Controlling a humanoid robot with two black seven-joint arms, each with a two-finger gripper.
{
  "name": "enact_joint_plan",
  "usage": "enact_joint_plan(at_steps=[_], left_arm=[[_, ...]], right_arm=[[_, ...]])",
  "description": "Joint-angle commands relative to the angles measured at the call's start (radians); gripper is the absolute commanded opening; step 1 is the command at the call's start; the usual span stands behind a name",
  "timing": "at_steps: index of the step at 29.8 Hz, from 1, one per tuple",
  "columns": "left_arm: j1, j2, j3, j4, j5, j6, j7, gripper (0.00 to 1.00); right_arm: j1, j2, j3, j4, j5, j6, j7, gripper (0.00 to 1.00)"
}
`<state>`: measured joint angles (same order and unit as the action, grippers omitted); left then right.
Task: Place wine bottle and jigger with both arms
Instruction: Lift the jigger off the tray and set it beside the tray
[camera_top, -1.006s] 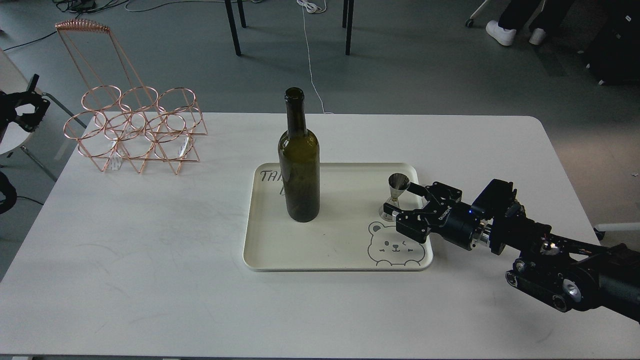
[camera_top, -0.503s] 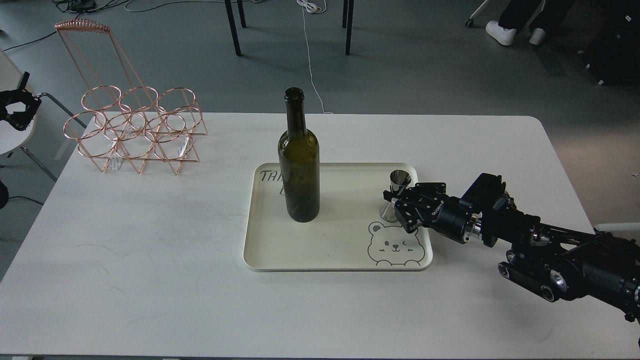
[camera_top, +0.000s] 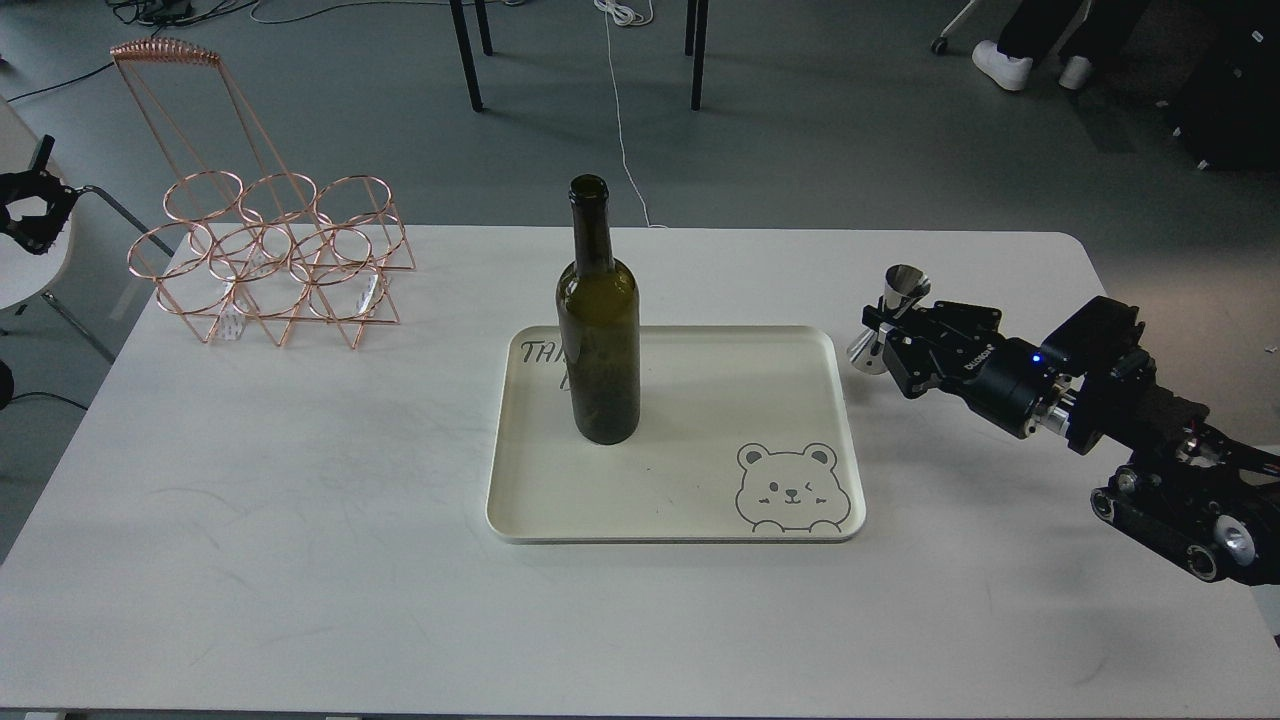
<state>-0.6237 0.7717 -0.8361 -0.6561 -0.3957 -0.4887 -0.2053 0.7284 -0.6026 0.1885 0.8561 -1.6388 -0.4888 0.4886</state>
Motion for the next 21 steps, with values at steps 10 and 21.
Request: enact_joint_plan(at_steps=[10,21], left_arm=[[0.001,0.011,0.008,-0.007,0.015,0.0,0.004,0.99],[-0.002,0.012,0.006,-0.008,0.015,0.0,0.004,0.99]], right_arm=[[-0.162,-0.131,0.019,-0.037,0.298,0.0,0.0,0.06],[-0.184,-0.069,0.009,-0.144,0.3,0.0,0.0,0.17]])
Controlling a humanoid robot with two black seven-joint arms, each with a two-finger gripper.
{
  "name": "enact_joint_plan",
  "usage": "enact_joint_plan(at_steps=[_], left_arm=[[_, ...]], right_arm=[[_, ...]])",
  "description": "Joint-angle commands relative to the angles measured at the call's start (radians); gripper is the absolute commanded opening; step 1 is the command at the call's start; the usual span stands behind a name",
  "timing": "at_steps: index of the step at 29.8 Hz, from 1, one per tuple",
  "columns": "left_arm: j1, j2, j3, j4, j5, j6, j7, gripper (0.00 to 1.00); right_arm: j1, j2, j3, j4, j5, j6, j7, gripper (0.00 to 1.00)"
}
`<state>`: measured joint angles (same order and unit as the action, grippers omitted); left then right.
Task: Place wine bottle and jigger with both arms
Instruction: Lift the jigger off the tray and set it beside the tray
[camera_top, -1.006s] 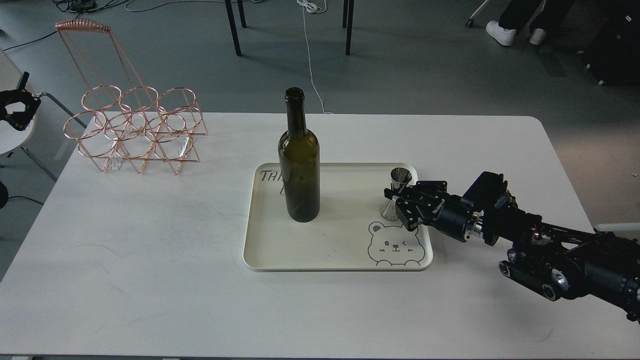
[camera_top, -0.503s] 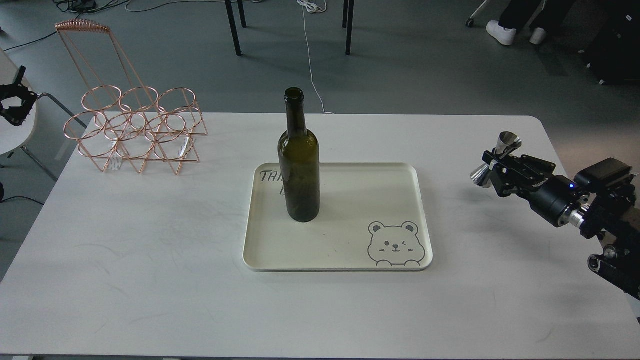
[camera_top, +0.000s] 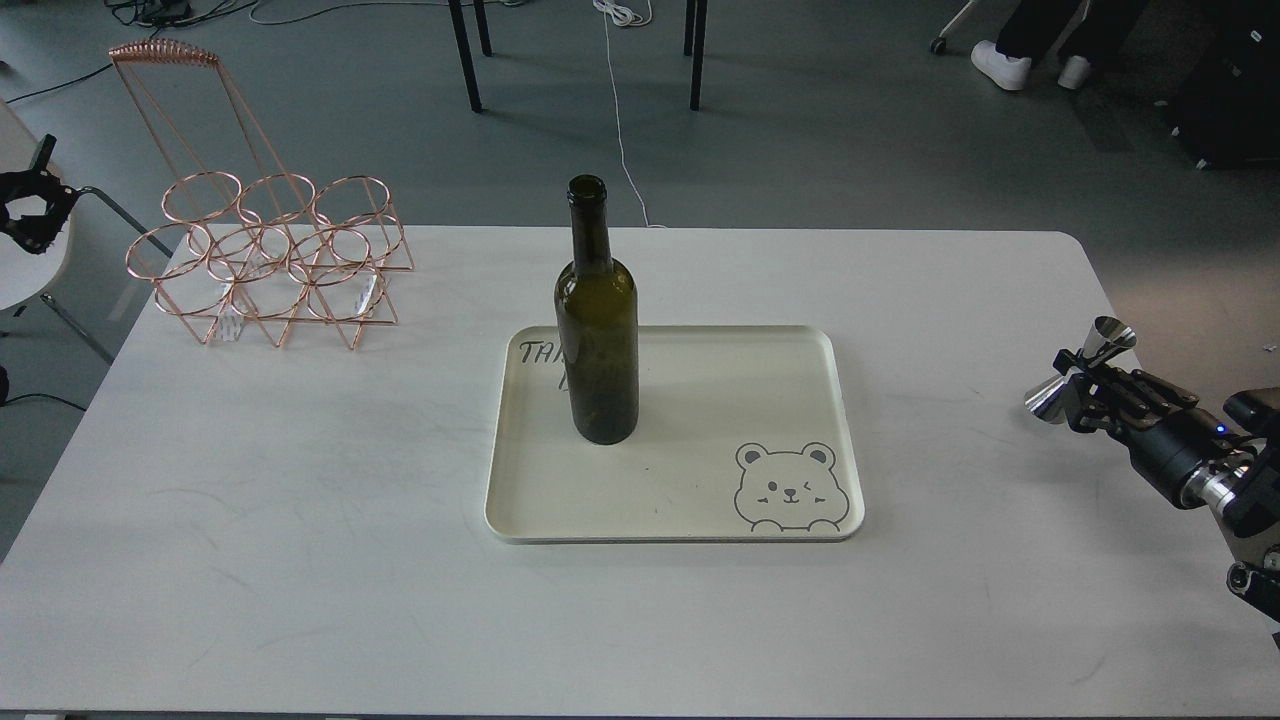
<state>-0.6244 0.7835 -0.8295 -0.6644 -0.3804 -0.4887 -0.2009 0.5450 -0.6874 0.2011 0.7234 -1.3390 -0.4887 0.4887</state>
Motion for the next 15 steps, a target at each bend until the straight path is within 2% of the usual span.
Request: enact_joint_plan(at_steps=[1,5,11,15], left_arm=[[-0.001,0.0,0.0,0.0,0.0,0.0,0.0,0.99],[-0.001,0.0,-0.002,0.0,0.0,0.0,0.0,0.99],[0.0,0.002,-0.002,0.0,0.0,0.0,0.0,0.99],[-0.001,0.002,-0.003,0.0,0.0,0.0,0.0,0.99]], right_arm=[[-0.002,0.017,-0.006,-0.01,0.0,0.0,0.0,0.19],[-0.007,0.032,-0.008,-0.01,0.0,0.0,0.0,0.27],[-0.008,0.032,-0.008,0.002,0.0,0.0,0.0,0.48],[-0.013,0.022,-0.008,0.021,0.0,0.0,0.0,0.58]])
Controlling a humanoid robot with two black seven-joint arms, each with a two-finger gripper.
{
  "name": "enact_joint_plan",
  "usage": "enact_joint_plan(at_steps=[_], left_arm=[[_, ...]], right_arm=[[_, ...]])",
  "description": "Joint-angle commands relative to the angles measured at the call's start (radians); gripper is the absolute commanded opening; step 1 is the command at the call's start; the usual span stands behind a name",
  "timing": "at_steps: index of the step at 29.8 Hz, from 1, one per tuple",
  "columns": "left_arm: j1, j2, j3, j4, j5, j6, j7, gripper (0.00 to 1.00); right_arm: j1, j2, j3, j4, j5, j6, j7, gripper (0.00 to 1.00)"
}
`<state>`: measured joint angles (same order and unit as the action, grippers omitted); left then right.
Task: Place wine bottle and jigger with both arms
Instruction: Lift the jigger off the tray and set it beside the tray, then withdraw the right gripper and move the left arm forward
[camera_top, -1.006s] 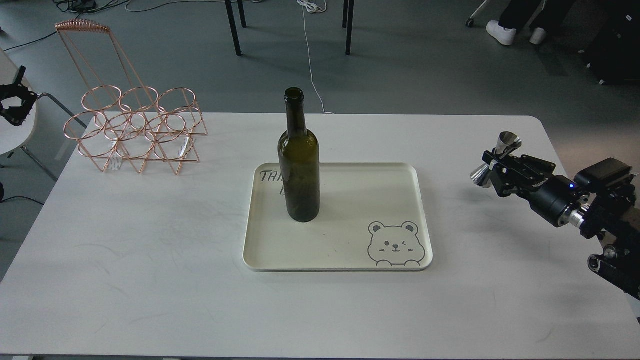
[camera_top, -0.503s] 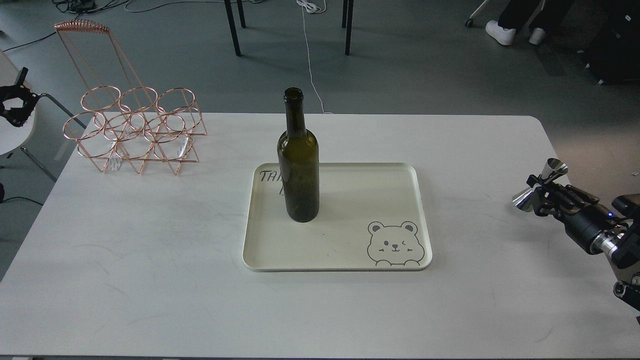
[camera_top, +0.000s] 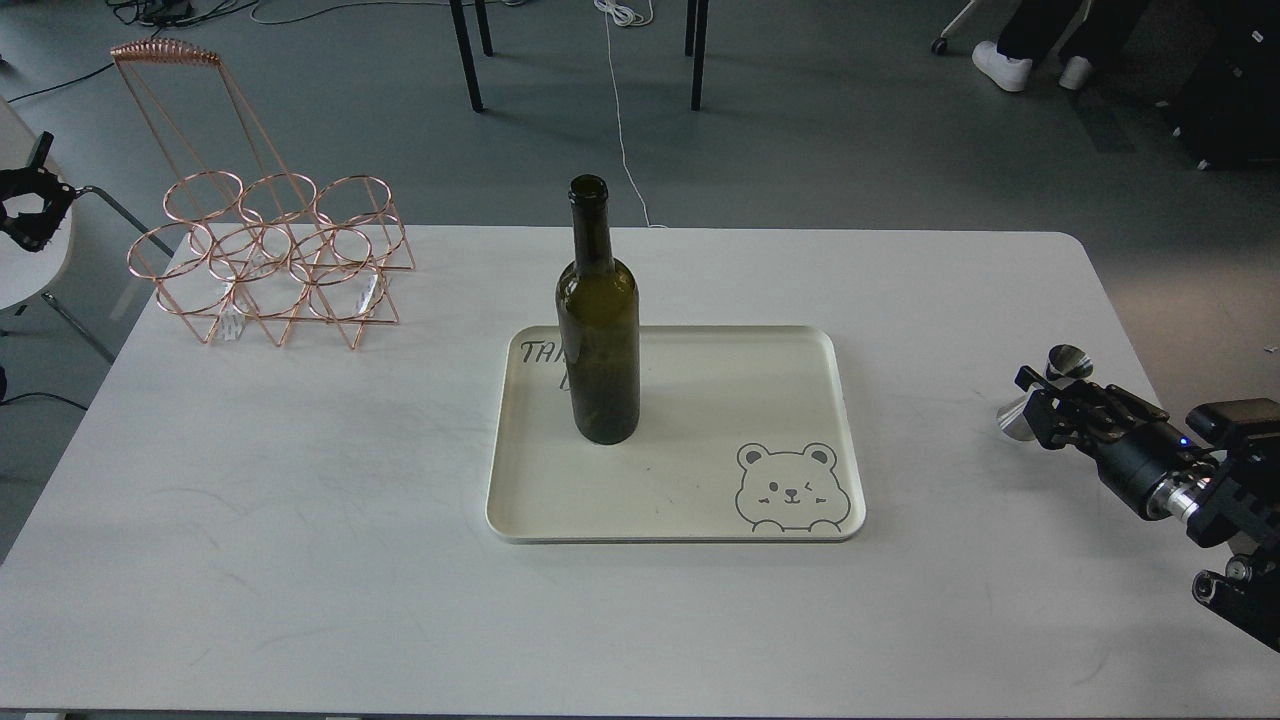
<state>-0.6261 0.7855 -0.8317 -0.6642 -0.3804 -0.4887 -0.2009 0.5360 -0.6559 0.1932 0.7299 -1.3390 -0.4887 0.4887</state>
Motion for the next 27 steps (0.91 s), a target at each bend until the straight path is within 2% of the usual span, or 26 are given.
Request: enact_joint_plan(at_steps=[1,4,8,12,15,20,23,27], left_arm=[[0.0,0.0,-0.001,0.0,0.0,0.0,0.0,0.99],[-0.001,0.012,-0.001,-0.002,0.0,0.0,0.002,0.99],[-0.003,0.063,0.012,-0.057,0.001,0.0,0.008,0.99],[-0.001,0.116,0.017,-0.126,0.035,0.0,0.009,0.99],[-0.003,0.149,0.017,-0.169,0.107,0.0,0.008,0.99],[-0.006,0.241,0.011,-0.218,0.256,0.0,0.005,0.99],[-0.006,0.31,0.011,-0.261,0.336,0.0,0.002,0.99],[-0.006,0.368,0.0,-0.382,0.461,0.0,-0.006,0.99]], right_arm=[[-0.01,-0.013,0.0,0.025,0.0,0.0,0.0,0.6],[-0.04,-0.072,0.005,0.097,0.001,0.0,0.0,0.72],[-0.073,-0.215,0.0,0.241,0.015,0.0,0.0,0.94],[-0.094,-0.31,0.018,0.33,0.043,0.0,0.0,0.94],[-0.07,-0.382,0.022,0.407,0.159,0.0,0.0,0.95],[0.126,-0.464,0.029,0.459,0.268,0.009,0.0,0.96],[0.24,-0.456,0.052,0.447,0.354,0.151,0.0,0.96],[0.323,-0.418,0.094,0.389,0.541,0.286,0.0,0.96]])
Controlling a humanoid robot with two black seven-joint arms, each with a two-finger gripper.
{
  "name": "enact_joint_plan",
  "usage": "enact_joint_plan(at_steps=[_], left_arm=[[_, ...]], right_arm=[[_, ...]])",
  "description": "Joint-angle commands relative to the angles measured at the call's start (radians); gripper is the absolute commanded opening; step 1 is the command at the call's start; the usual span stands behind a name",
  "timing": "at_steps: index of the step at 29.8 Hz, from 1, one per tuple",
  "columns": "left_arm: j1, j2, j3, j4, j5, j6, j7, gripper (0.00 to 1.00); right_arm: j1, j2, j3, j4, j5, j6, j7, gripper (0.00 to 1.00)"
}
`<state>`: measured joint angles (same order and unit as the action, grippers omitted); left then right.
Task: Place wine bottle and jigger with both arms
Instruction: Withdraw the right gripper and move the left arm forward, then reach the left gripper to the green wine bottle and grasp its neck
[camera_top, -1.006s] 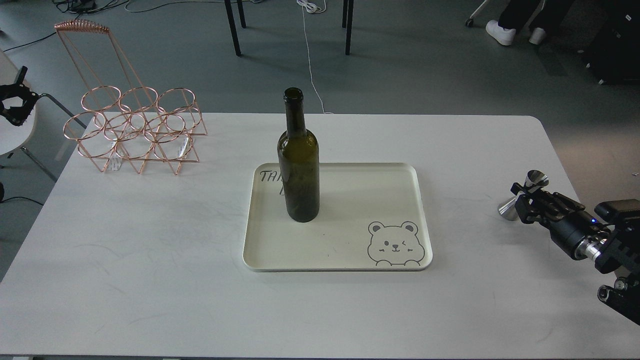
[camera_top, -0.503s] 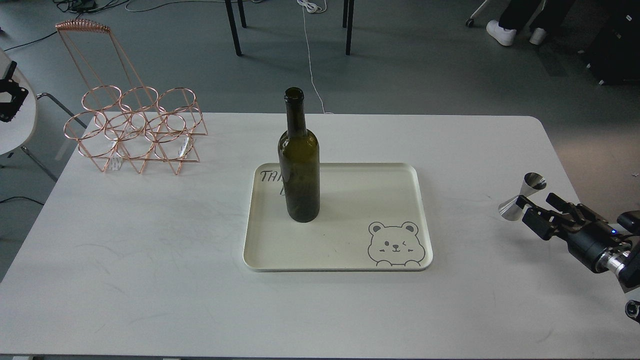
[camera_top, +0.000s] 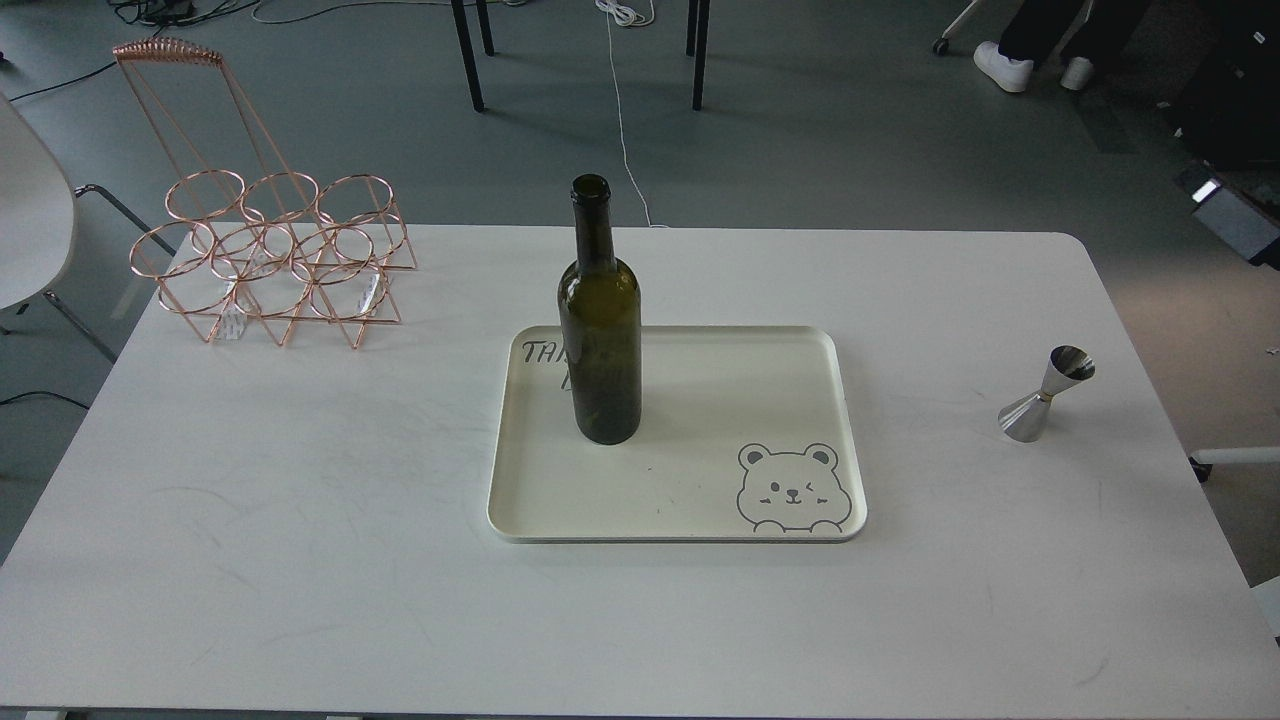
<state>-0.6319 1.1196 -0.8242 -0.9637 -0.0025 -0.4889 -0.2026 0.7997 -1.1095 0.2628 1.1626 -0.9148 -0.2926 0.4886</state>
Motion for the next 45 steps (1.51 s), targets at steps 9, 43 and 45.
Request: enact_joint_plan(at_steps=[9,43,45], left_arm=[[0.001,0.089,0.004,-0.492,0.497,0.081,-0.003,0.98],[-0.037,-0.431,0.145,-0.647,1.981,0.339,0.003,0.97],[-0.048,-0.457,0.145,-0.642,1.98,0.337,0.005,0.97]], right_arm=[[0.116,0.256,0.073,-0.153,0.416,0.165,0.0,0.96],[0.058,0.312,0.204,-0.337,0.682,0.363,0.0,0.96],[0.058,0.312,0.204,-0.337,0.682,0.363,0.0,0.96]])
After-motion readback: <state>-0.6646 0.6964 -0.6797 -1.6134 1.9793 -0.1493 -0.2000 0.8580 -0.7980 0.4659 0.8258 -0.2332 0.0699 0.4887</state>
